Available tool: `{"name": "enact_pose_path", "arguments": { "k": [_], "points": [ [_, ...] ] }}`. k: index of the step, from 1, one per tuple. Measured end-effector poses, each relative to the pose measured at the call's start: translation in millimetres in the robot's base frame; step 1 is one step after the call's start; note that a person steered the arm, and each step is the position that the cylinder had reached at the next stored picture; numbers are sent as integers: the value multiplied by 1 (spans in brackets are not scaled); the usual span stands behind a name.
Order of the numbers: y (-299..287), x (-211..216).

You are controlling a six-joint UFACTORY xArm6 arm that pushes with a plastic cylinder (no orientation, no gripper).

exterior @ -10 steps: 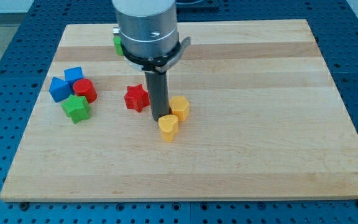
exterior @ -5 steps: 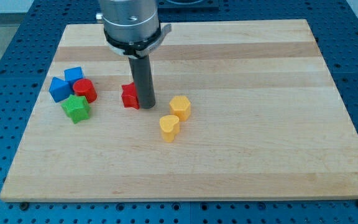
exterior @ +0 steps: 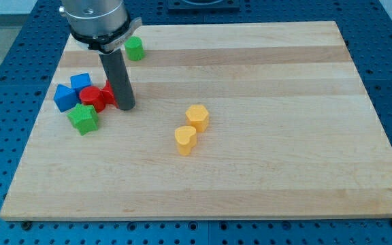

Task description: Move red star closer to group of blocks

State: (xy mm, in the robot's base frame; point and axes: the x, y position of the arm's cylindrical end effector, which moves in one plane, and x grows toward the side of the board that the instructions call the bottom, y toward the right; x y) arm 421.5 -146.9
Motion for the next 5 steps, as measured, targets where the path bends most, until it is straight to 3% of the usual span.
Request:
{"name": "enact_pose_path", "arguments": {
  "k": [5],
  "points": [
    [-19,-5]
  ]
}}
